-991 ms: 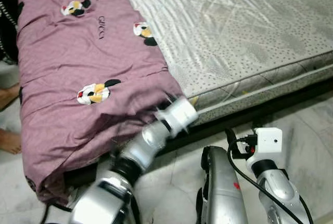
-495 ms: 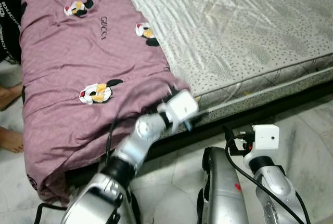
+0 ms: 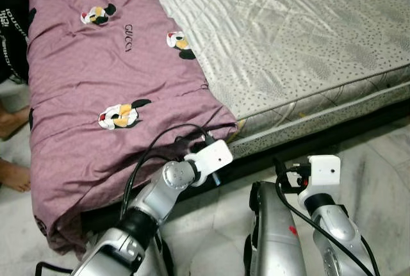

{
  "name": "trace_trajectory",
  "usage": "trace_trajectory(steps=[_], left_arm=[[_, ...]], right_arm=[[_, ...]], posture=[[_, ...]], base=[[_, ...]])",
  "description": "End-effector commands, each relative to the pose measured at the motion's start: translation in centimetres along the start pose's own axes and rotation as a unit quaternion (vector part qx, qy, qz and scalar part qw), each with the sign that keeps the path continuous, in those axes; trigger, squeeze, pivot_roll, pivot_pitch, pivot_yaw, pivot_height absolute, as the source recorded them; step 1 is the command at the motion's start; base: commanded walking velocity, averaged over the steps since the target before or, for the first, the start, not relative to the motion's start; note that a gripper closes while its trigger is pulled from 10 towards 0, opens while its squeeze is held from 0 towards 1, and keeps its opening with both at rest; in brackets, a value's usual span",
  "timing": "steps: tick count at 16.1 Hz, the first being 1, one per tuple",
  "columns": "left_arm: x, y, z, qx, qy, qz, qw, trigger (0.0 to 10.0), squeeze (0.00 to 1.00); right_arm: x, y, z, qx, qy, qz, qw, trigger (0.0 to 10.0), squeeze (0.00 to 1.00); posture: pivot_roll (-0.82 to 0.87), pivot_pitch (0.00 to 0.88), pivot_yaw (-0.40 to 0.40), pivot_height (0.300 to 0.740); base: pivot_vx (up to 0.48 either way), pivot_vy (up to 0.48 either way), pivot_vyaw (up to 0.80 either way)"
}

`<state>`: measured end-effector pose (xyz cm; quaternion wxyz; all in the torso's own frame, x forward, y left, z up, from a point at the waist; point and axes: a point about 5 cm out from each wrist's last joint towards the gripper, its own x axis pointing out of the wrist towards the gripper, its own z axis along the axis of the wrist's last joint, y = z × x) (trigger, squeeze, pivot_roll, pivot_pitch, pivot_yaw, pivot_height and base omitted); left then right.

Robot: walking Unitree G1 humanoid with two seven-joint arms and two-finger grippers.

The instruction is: Clean up the room

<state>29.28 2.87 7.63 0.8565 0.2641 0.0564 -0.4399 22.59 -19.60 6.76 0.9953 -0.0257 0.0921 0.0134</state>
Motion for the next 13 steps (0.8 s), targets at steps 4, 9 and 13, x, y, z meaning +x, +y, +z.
trace_trajectory(steps=[4,9,13], left_arm=[[-0.4,0.2,5.8,0.036,-0.137,0.02,0.99,10.0,0.0],[-3.5,5.8,8.9,-0.056,-0.235,0.273,0.931,10.0,0.0],[-6.5,9.8,0.9,-0.198,-0.085,0.401,0.89,10.0,0.0]], right_arm=[[0.1,0.1,-0.3,-0.001,0.003,0.002,1.0,10.0,0.0],[-0.2,-0.2,-0.2,0.02,-0.001,0.001,1.0,10.0,0.0],[-1.1,0.3,0.4,0.082,0.004,0.088,0.993,10.0,0.0]], posture=[[-0.11,0.114,0.039,0.521],[-0.1,0.115,0.046,0.521],[-0.11,0.116,0.044,0.521]], base=[[0.0,0.0,0.0],[0.0,0.0,0.0],[0.0,0.0,0.0]])
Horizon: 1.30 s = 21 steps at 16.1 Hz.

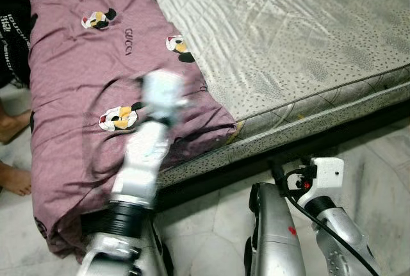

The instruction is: Clean up the room

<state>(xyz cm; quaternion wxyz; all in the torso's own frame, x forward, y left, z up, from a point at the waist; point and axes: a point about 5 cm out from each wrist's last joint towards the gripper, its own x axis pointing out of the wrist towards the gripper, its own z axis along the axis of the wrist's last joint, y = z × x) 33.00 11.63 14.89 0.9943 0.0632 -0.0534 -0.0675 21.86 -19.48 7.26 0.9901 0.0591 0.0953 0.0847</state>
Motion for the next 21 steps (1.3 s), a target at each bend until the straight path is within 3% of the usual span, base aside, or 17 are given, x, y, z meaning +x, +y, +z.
trace_trajectory(steps=[1,2,4,6,7,9,10,11,13,14,15,17,18,20,21], left_arm=[[-0.1,0.8,-1.2,-0.009,0.032,0.017,0.999,10.0,0.0],[-0.1,2.1,-2.9,-0.032,0.08,0.044,0.995,10.0,0.0],[0.0,2.2,-5.0,-0.047,0.141,0.034,0.988,10.0,0.0],[-0.4,-1.0,-7.8,-0.04,0.234,-0.044,0.97,10.0,0.0],[-0.5,-1.9,-8.5,-0.038,0.252,-0.069,0.965,10.0,0.0],[-1.7,-4.6,-10.0,0.002,0.283,-0.158,0.946,10.0,0.0],[-2.6,-5.8,-10.8,0.039,0.296,-0.212,0.93,10.0,0.0],[-3.3,-6.3,-11.4,0.066,0.307,-0.246,0.917,10.0,0.0],[-3.5,-6.5,-11.5,0.089,0.293,-0.258,0.916,10.0,0.0],[-2.2,-5.1,-9.6,0.074,0.221,-0.195,0.953,10.0,0.0],[-1.6,-3.8,-8.0,0.054,0.161,-0.14,0.976,10.0,0.0],[-1.4,-2.5,-6.6,0.036,0.112,-0.094,0.989,10.0,0.0],[-3.0,0.5,-4.3,-0.023,0.049,0.006,0.999,10.0,0.0],[-5.7,3.3,-4.3,-0.036,0.044,0.097,0.994,10.0,0.0],[-8.0,4.9,-5.2,-0.023,0.064,0.146,0.987,10.0,0.0]], right_arm=[[-0.3,0.1,0.0,0.005,0.004,0.009,1.0,10.0,0.0],[-0.1,0.0,0.2,0.008,0.0,0.007,1.0,10.0,0.0],[0.6,-0.2,1.1,-0.003,-0.017,0.001,1.0,10.0,0.0],[2.2,-0.4,3.0,-0.011,-0.051,-0.015,0.999,10.0,0.0],[2.5,-0.4,3.5,-0.01,-0.057,-0.014,0.998,10.0,0.0],[2.9,-0.3,4.2,-0.01,-0.07,-0.017,0.997,10.0,0.0],[3.0,-0.2,4.3,-0.01,-0.072,-0.016,0.997,10.0,0.0],[3.1,-0.2,4.3,-0.01,-0.073,-0.017,0.997,10.0,0.0],[3.3,0.0,4.4,-0.009,-0.076,-0.018,0.997,10.0,0.0],[3.8,0.3,4.6,-0.007,-0.079,-0.01,0.997,10.0,0.0],[4.3,0.7,4.7,-0.005,-0.079,-0.001,0.997,10.0,0.0],[4.7,1.0,4.8,-0.005,-0.078,0.006,0.997,10.0,0.0],[6.1,2.0,5.1,0.001,-0.082,0.028,0.996,10.0,0.0],[7.5,2.9,5.2,0.011,-0.087,0.04,0.995,10.0,0.0],[8.2,3.5,5.2,-0.002,-0.09,0.047,0.995,10.0,0.0]], posture=[[-0.11,0.116,0.044,0.521],[-0.11,0.116,0.037,0.521],[-0.11,0.113,0.037,0.521],[-0.12,0.103,0.042,0.521],[-0.12,0.102,0.043,0.521],[-0.12,0.099,0.048,0.521],[-0.12,0.098,0.049,0.521],[-0.12,0.097,0.052,0.521],[-0.11,0.096,0.055,0.521],[-0.1,0.094,0.06,0.521],[-0.1,0.093,0.06,0.521],[-0.09,0.093,0.062,0.521],[-0.03,0.091,0.058,0.521],[0.02,0.089,0.048,0.521],[0.04,0.091,0.041,0.521]], base=[[0.0,0.0,0.0],[0.0,0.0,0.0],[0.0,0.0,0.0],[0.0,0.0,0.0],[0.0,0.0,0.0],[0.0,0.0,0.0],[0.0,0.0,0.0],[0.0,0.0,0.0],[0.0,0.0,0.0],[0.0,0.0,0.0],[0.0,0.0,0.0],[0.0,0.0,0.0],[0.0,0.0,0.0],[0.0,0.0,0.0],[0.0,0.0,0.0]])
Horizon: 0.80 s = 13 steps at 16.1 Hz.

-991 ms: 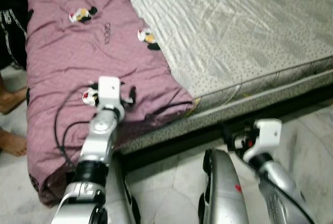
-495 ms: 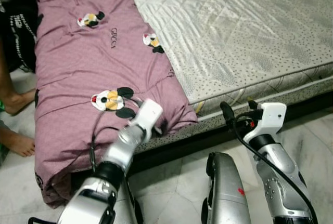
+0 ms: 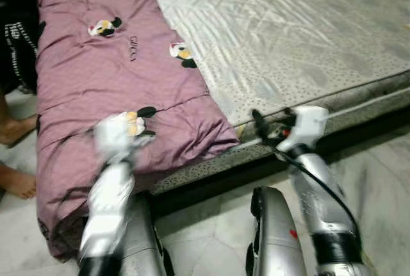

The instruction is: Clean up the room

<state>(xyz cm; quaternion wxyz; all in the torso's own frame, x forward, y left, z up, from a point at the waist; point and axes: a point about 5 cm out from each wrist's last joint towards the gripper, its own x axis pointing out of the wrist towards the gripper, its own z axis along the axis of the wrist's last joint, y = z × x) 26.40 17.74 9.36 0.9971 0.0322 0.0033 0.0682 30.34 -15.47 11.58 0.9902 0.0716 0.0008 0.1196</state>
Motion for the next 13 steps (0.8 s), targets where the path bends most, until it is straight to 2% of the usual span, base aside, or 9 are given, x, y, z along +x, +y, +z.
trace_trajectory(steps=[1,2,3,5,6,8,10,12,13], left_arm=[[-0.4,1.1,-0.1,0.005,0.006,0.028,1.0,10.0,0.0],[-1.5,2.1,-0.9,-0.009,0.027,0.051,0.998,10.0,0.0],[-2.4,2.5,-1.1,-0.004,0.038,0.061,0.997,10.0,0.0],[-2.5,2.4,-0.2,0.002,0.033,0.063,0.997,10.0,0.0],[-2.2,2.2,0.7,0.005,0.021,0.059,0.998,10.0,0.0],[-2.2,1.8,0.8,0.004,0.022,0.047,0.999,10.0,0.0],[-2.4,1.6,0.4,0.005,0.036,0.039,0.999,10.0,0.0],[-2.2,1.0,0.8,0.003,0.037,0.029,0.999,10.0,0.0],[-2.1,1.0,0.9,0.003,0.037,0.029,0.999,10.0,0.0]], right_arm=[[0.3,0.5,-0.3,-0.013,0.002,0.011,1.0,10.0,0.0],[0.8,0.9,-0.3,-0.006,-0.001,0.011,1.0,10.0,0.0],[1.3,1.3,-0.4,0.006,-0.002,0.011,1.0,10.0,0.0],[1.9,1.7,-0.6,0.004,-0.002,0.013,1.0,10.0,0.0],[2.2,2.1,-1.0,0.02,0.01,0.012,1.0,10.0,0.0],[3.0,2.6,-3.5,0.02,0.099,-0.005,0.995,10.0,0.0],[3.3,3.8,-5.7,-0.013,0.177,0.015,0.984,10.0,0.0],[2.1,4.5,-8.8,0.032,0.282,0.015,0.959,10.0,0.0],[1.8,4.3,-9.2,0.039,0.297,0.01,0.954,10.0,0.0]], posture=[[0.06,0.09,0.033,0.521],[0.09,0.094,0.025,0.521],[0.09,0.098,0.02,0.521],[0.1,0.114,0.012,0.521],[0.1,0.119,0.01,0.521],[0.09,0.125,0.025,0.521],[0.09,0.12,0.034,0.521],[0.11,0.114,0.028,0.521],[0.11,0.114,0.028,0.521]], base=[[0.0,0.0,0.56],[0.0,0.0,0.8],[0.0,0.0,0.64],[0.0,0.0,0.5],[0.0,0.0,0.0],[0.0,0.0,0.0],[0.0,0.0,0.0],[0.0,0.0,0.0],[0.0,0.0,0.0]])
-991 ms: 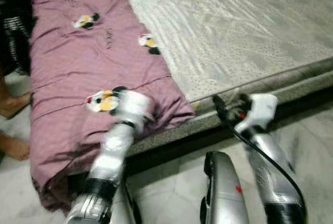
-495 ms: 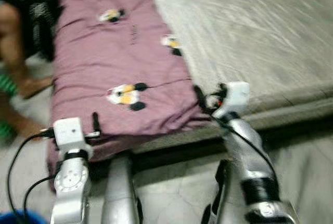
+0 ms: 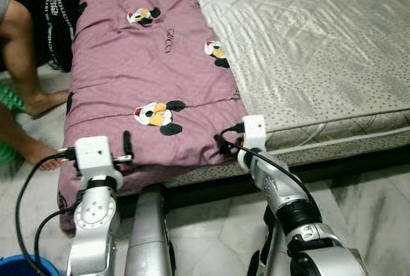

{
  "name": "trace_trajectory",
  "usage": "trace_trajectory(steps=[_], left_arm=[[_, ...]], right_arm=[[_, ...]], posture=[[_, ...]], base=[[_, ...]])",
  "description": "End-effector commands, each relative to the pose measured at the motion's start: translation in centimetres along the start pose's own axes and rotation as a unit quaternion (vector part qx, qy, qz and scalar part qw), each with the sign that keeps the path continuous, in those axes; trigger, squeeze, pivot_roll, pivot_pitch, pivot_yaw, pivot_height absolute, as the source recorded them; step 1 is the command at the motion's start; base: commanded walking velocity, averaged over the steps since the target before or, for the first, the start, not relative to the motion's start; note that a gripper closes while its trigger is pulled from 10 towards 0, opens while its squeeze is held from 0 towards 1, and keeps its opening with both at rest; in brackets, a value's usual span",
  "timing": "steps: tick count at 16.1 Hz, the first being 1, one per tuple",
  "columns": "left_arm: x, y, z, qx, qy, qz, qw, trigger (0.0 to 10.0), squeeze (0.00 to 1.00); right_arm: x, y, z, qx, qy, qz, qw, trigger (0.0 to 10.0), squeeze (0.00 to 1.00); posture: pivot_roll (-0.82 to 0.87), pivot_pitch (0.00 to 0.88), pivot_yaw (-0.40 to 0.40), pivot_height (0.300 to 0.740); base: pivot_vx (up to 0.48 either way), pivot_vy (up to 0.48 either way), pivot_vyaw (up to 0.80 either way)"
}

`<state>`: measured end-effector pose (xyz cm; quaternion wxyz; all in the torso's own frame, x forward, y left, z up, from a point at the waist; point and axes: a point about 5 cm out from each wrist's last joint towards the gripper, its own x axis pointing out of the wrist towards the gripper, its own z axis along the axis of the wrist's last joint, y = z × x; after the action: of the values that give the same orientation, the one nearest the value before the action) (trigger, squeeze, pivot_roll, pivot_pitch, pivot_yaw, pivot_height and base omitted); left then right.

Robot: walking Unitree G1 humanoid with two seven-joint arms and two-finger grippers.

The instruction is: Clean up the room

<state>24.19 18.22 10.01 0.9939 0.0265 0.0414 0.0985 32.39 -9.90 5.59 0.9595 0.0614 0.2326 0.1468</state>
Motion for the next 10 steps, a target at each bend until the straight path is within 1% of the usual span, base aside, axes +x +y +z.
trace_trajectory(steps=[1,2,3,4,5,6,7,8,9,10], left_arm=[[0.0,0.4,0.3,0.007,-0.001,0.002,1.0,10.0,0.0],[0.0,0.6,0.2,0.008,0.002,0.007,1.0,10.0,0.0],[0.0,1.0,-0.2,0.011,0.011,0.013,1.0,10.0,0.0],[0.0,1.0,-0.2,0.012,0.013,0.013,1.0,10.0,0.0],[0.0,0.8,-0.3,0.014,0.017,0.009,1.0,10.0,0.0],[0.2,0.5,-0.2,0.014,0.015,0.002,1.0,10.0,0.0],[0.4,0.2,-0.1,0.013,0.012,-0.005,1.0,10.0,0.0],[0.6,0.0,0.0,0.013,0.01,-0.009,1.0,10.0,0.0],[0.9,-0.3,0.4,0.014,0.0,-0.019,1.0,10.0,0.0],[1.1,-0.6,0.6,0.017,-0.01,-0.028,0.999,10.0,0.0]], right_arm=[[-0.6,-0.9,-3.5,0.027,0.077,-0.017,0.996,10.0,0.0],[-1.0,-2.2,-3.9,0.031,0.083,-0.041,0.995,10.0,0.0],[-2.3,-5.9,-4.2,0.043,0.074,-0.12,0.989,10.0,0.0],[-2.8,-7.0,-4.1,0.049,0.068,-0.139,0.987,10.0,0.0],[-3.9,-9.1,-3.5,0.065,0.034,-0.176,0.982,10.0,0.0],[-4.5,-9.7,-1.9,0.07,-0.029,-0.187,0.979,10.0,0.0],[-5.0,-9.6,-0.2,0.078,-0.097,-0.181,0.976,10.0,0.0],[-5.2,-9.4,0.6,0.076,-0.127,-0.177,0.973,10.0,0.0],[-5.6,-8.6,1.9,0.065,-0.178,-0.163,0.968,10.0,0.0],[-6.1,-7.9,2.6,0.047,-0.21,-0.159,0.964,10.0,0.0]], posture=[[0.11,0.113,0.027,0.521],[0.11,0.111,0.022,0.521],[0.1,0.106,0.025,0.521],[0.1,0.105,0.026,0.521],[0.09,0.1,0.036,0.521],[0.08,0.095,0.044,0.521],[0.07,0.09,0.049,0.521],[0.06,0.083,0.055,0.521],[0.05,0.07,0.063,0.521],[0.05,0.064,0.066,0.521]], base=[[0.0,0.0,0.0],[0.0,0.0,0.0],[0.0,0.0,0.0],[0.0,0.0,0.0],[0.0,0.0,0.0],[0.0,0.0,0.0],[0.0,0.0,0.0],[0.0,0.0,0.0],[0.0,0.0,0.0],[0.0,0.0,0.0]])
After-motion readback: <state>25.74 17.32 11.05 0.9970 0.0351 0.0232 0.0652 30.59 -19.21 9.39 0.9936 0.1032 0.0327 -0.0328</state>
